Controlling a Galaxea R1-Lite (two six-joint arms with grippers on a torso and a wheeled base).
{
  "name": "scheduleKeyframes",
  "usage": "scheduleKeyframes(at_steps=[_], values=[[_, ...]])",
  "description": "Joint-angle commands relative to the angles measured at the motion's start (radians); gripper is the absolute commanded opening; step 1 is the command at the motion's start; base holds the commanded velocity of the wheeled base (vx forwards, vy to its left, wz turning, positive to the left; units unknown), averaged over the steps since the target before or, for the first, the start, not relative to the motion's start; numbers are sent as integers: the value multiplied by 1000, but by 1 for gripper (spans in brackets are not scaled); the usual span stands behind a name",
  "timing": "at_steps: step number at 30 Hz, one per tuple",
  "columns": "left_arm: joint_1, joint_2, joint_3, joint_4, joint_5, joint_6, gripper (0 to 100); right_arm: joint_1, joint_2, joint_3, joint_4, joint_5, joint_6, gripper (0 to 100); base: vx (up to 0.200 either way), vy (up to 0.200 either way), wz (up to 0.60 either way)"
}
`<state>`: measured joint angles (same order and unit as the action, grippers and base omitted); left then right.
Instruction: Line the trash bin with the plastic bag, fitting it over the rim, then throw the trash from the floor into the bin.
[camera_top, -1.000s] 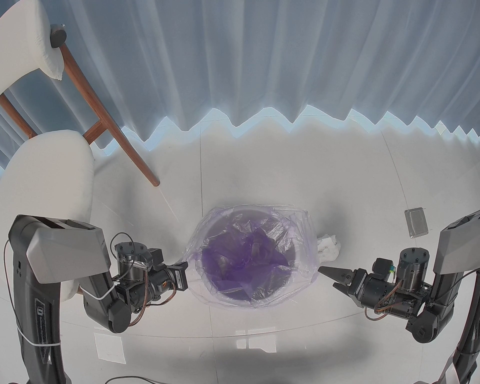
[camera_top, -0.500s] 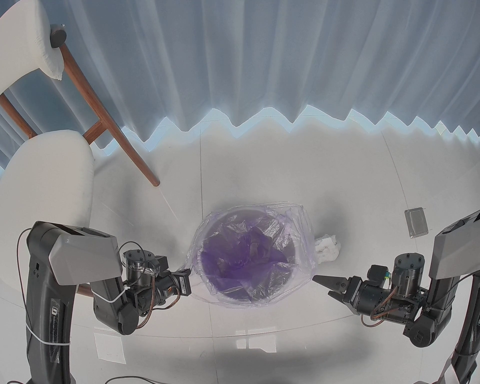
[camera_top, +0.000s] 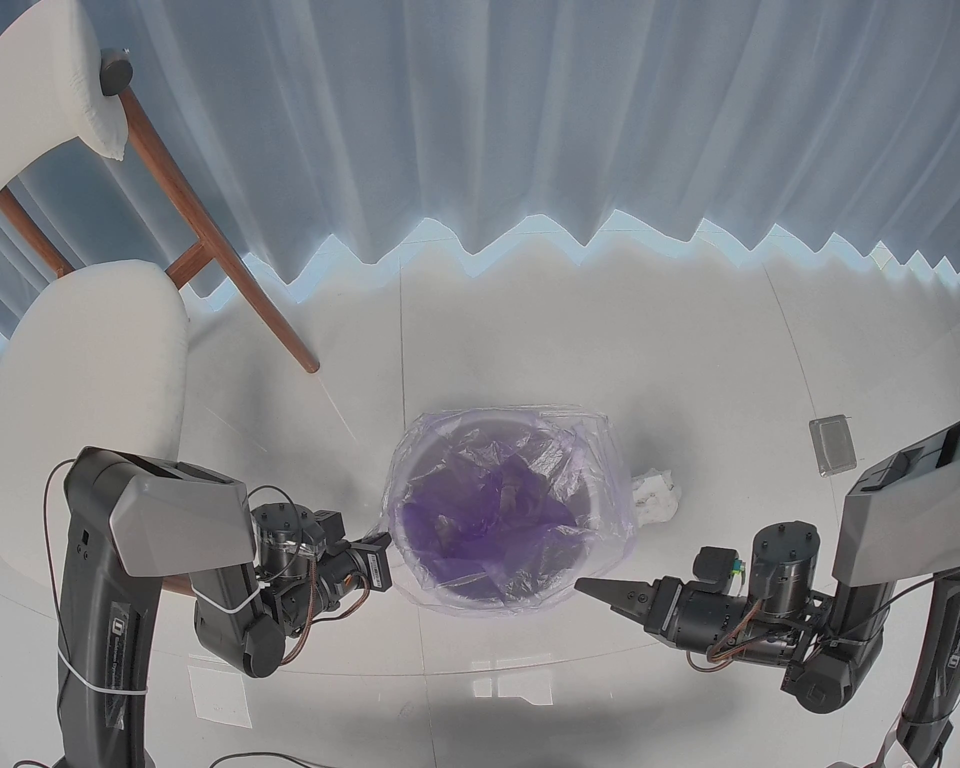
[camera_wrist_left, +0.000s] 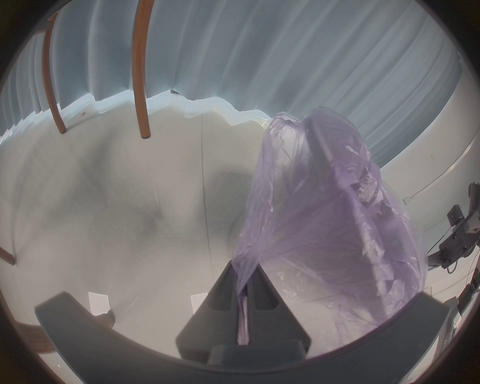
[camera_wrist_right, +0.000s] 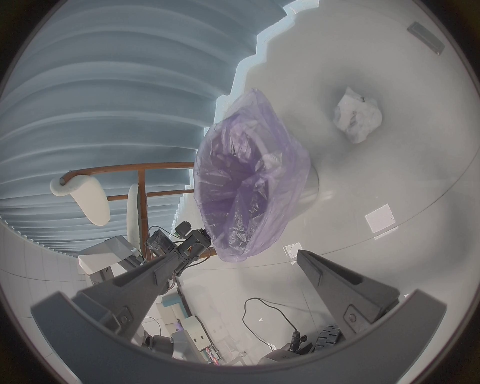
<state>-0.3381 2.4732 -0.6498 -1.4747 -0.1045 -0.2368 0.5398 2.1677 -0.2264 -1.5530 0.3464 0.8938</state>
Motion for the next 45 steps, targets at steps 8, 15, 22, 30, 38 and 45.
scheduleKeyframes(at_steps=[8,15,22,30,38,45], values=[[-16,13,1,-49,2,1,0,62,149,-171,-7,-30,73,100,0,0,0],[-16,12,1,-53,2,1,0,51,139,-269,136,-41,74,100,0,0,0],[-16,13,2,-53,2,1,0,51,147,-297,148,-70,73,100,0,0,0],[-21,15,2,-53,2,1,0,49,150,-295,146,-73,73,0,0,0,0],[-29,16,6,-53,2,1,0,34,149,-266,146,-76,68,0,0,0,0],[-29,27,7,-53,2,1,0,22,167,-237,145,-81,20,0,0,0,0]])
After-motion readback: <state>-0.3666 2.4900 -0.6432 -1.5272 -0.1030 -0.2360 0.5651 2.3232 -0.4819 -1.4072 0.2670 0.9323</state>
